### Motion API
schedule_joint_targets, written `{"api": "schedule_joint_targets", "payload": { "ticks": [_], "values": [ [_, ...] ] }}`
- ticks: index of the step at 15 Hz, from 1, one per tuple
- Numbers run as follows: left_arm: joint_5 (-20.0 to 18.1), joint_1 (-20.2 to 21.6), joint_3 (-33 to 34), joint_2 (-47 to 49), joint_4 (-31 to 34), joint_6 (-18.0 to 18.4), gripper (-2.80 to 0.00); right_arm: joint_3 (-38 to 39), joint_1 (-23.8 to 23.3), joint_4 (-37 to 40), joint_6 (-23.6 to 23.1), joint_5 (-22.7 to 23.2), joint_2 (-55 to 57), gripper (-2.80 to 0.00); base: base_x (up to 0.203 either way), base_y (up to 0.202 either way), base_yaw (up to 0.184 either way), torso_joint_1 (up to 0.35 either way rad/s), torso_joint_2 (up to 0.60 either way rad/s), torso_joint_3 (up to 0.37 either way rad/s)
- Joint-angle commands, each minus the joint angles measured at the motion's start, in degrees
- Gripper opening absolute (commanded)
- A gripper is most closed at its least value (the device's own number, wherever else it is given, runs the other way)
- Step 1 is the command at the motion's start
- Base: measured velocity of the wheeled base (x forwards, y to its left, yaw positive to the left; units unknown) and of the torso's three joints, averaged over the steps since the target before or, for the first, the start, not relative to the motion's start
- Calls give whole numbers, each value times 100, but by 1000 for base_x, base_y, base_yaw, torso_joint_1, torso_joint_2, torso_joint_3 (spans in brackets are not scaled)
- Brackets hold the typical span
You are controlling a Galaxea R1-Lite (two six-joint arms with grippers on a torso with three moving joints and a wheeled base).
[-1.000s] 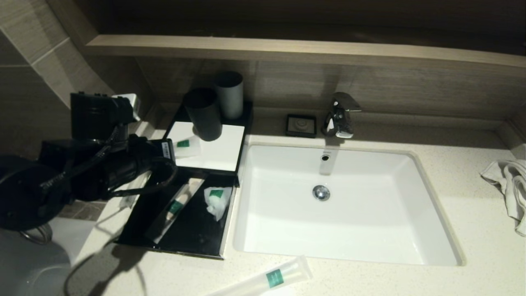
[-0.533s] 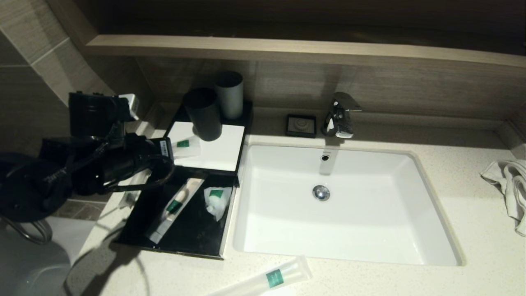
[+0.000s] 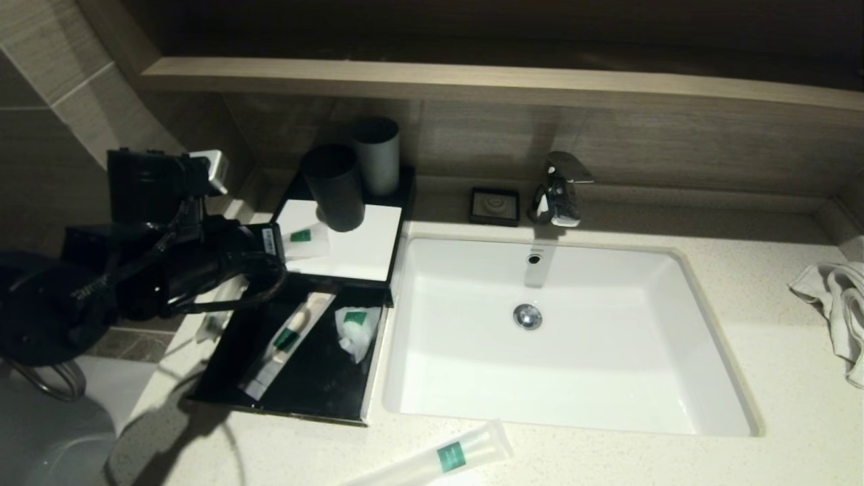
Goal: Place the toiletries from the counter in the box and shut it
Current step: Pick up the bathroom toiletry
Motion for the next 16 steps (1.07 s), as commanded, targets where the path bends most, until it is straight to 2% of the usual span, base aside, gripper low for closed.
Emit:
{"api": "schedule_joint_targets", "payload": {
  "ticks": [1,16],
  "values": [
    [8,-6,64,-20,-14,-4,0,0,0,-1,-1,0,9,-280,0,0,0,0,0,0],
    [7,-15,95,173,-58,31,0,0,0,-1,-1,0,0,-280,0,0,0,0,0,0]
  ]
}}
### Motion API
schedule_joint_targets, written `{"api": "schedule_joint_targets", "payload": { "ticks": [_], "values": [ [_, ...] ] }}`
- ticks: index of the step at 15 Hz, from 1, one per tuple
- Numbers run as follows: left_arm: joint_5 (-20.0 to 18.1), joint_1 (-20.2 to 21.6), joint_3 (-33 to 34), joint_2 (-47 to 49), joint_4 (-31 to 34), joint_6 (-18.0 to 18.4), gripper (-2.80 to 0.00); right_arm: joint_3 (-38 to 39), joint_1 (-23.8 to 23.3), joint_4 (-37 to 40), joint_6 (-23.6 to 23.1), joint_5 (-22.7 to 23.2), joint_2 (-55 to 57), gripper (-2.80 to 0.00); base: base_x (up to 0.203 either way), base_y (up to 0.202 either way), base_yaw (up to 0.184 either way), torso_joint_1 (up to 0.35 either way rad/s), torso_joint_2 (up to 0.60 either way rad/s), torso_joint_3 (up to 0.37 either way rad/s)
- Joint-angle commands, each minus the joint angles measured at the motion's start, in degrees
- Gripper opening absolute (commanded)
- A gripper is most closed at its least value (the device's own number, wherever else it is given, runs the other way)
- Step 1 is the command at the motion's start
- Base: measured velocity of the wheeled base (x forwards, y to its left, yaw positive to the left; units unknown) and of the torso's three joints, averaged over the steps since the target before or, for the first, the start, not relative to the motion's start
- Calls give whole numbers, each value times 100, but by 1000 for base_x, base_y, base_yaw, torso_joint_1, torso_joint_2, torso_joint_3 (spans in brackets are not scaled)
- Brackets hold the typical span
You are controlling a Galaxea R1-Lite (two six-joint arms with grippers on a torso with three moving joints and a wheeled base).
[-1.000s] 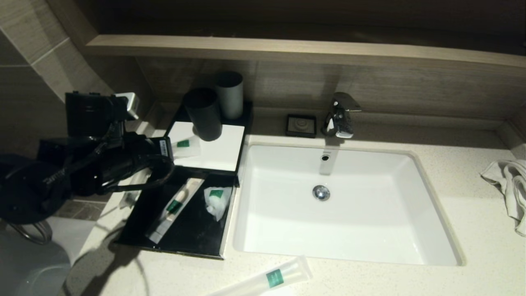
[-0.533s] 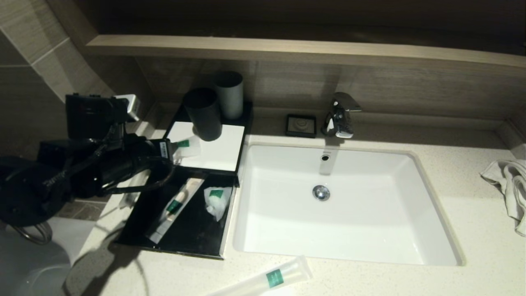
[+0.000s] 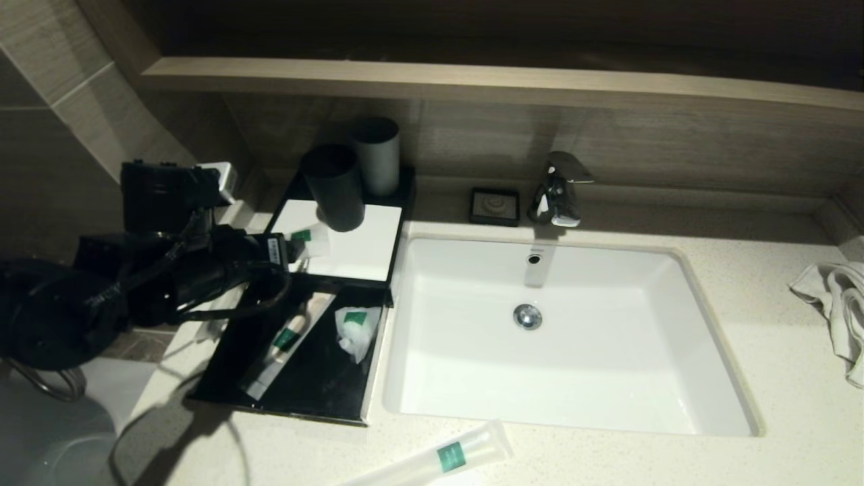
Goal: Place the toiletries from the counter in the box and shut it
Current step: Pick up the bathroom toiletry
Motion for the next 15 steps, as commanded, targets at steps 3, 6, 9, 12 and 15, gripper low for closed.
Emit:
{"api": "schedule_joint_targets", "payload": {
  "ticks": [3,6,9,12,15],
  "values": [
    [15,-22,9,106,-7,1,0,0,0,0,0,0,0,-280,0,0,0,0,0,0],
    [9,-33,36,141,-15,35,0,0,0,0,9,0,0,-280,0,0,0,0,0,0],
    [6,-48,38,174,-15,27,0,0,0,0,0,0,0,-280,0,0,0,0,0,0],
    [6,-66,28,184,-15,31,-280,0,0,0,0,0,0,-280,0,0,0,0,0,0],
    [15,-66,27,193,-24,36,-280,0,0,0,9,0,0,-280,0,0,0,0,0,0]
  ]
}}
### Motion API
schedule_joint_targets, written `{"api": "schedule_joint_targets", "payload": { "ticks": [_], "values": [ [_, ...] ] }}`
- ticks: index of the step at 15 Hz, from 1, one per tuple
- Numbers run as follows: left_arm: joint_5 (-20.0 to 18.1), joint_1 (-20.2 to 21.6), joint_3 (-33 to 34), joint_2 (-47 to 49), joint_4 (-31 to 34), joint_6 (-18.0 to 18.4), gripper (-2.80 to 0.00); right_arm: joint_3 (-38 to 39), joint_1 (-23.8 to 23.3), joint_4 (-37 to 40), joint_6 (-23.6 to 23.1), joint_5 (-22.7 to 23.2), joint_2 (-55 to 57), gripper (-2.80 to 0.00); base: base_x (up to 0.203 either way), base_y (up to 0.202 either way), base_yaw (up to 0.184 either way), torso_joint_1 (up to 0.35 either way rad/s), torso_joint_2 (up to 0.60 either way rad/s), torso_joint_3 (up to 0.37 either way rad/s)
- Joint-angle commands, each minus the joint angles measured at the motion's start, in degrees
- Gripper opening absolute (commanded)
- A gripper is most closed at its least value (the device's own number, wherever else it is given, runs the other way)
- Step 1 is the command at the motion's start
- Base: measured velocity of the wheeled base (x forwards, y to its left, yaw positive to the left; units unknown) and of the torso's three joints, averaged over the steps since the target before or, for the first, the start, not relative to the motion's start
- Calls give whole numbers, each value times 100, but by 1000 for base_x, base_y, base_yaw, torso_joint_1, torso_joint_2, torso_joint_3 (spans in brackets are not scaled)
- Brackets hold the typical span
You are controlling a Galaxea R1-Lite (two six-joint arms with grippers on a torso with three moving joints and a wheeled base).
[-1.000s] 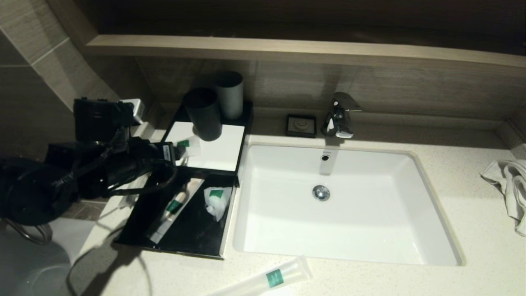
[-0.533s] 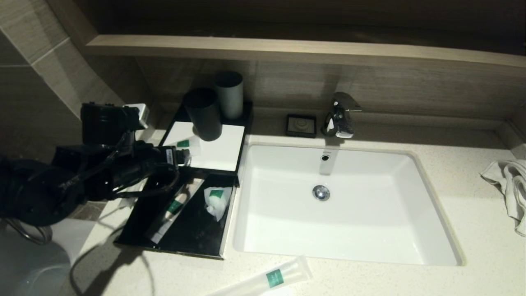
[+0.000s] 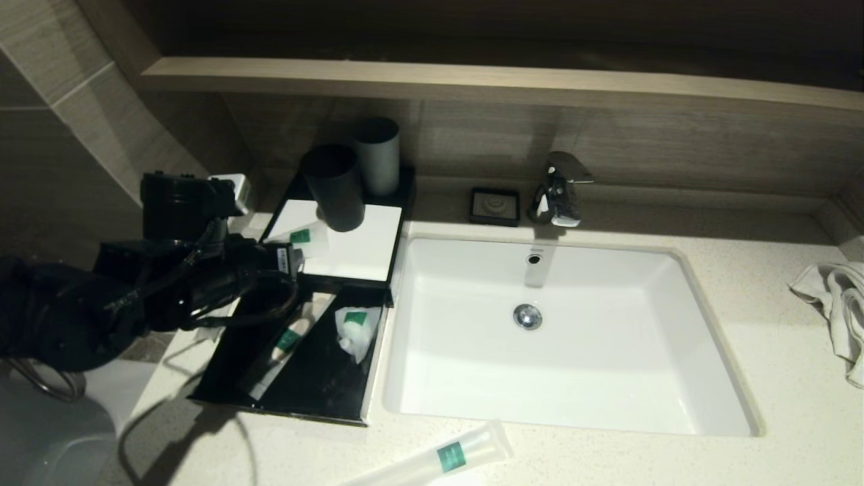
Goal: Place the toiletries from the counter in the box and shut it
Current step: Pick up the bathroom toiletry
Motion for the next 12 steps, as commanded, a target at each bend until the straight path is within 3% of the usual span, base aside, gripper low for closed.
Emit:
{"api": "schedule_joint_targets", "payload": {
  "ticks": [1,12],
  "values": [
    [11,-2,-8,13,-23,-7,-280,0,0,1,-3,0,0,-280,0,0,0,0,0,0],
    [-3,-26,111,-203,-239,-14,-280,0,0,1,-3,0,9,-280,0,0,0,0,0,0]
  ]
}}
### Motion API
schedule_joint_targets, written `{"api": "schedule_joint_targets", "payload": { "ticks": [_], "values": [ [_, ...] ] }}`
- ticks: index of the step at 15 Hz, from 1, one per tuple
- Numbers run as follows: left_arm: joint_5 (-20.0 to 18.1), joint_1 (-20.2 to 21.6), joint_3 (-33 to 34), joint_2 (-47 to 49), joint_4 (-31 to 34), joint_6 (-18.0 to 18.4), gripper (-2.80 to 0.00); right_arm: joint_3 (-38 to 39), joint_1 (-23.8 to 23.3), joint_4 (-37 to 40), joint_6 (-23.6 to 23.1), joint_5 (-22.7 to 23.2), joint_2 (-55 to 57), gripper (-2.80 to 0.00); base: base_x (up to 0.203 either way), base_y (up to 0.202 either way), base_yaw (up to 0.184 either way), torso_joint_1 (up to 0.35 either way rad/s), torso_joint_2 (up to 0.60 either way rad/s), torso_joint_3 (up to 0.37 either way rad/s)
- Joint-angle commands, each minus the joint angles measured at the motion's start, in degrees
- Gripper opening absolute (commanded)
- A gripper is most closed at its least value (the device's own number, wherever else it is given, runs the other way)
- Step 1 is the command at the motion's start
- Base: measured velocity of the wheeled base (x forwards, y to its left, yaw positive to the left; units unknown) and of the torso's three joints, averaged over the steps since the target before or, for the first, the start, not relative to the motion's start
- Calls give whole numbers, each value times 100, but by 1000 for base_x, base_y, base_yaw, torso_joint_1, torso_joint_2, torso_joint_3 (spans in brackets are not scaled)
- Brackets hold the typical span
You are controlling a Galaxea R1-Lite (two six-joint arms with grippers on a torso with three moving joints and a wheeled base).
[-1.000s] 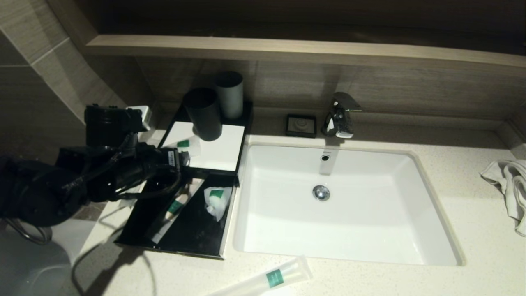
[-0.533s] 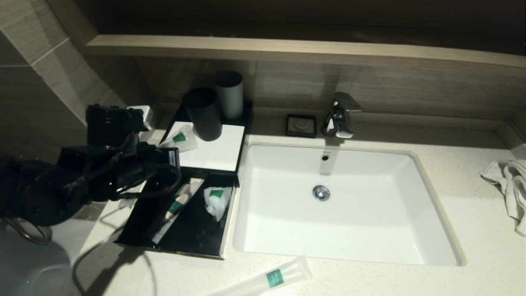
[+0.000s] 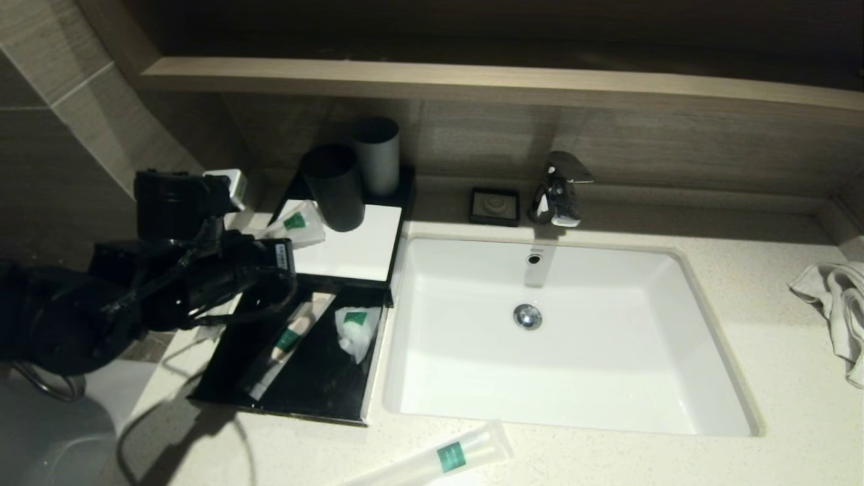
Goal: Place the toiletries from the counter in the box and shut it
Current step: Pick up the bathroom toiletry, then place the bathroom toiletry into the drawer
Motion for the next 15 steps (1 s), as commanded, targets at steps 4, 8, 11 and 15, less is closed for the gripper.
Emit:
{"api": "schedule_joint_targets", "payload": {
  "ticks": [4,8,11,15],
  "values": [
    [-128,-207,209,-665,229,77,-280,0,0,1,0,2,9,-280,0,0,0,0,0,0],
    [-810,-414,617,-1442,843,227,-280,0,0,1,-1,-5,9,-280,0,0,0,0,0,0],
    [-916,-586,1282,-1746,932,472,-280,0,0,-5,0,2,9,-280,0,0,0,0,0,0],
    [-1010,-744,2295,-1992,904,631,-280,0,0,1,-1,2,9,-280,0,0,0,0,0,0]
  ]
}}
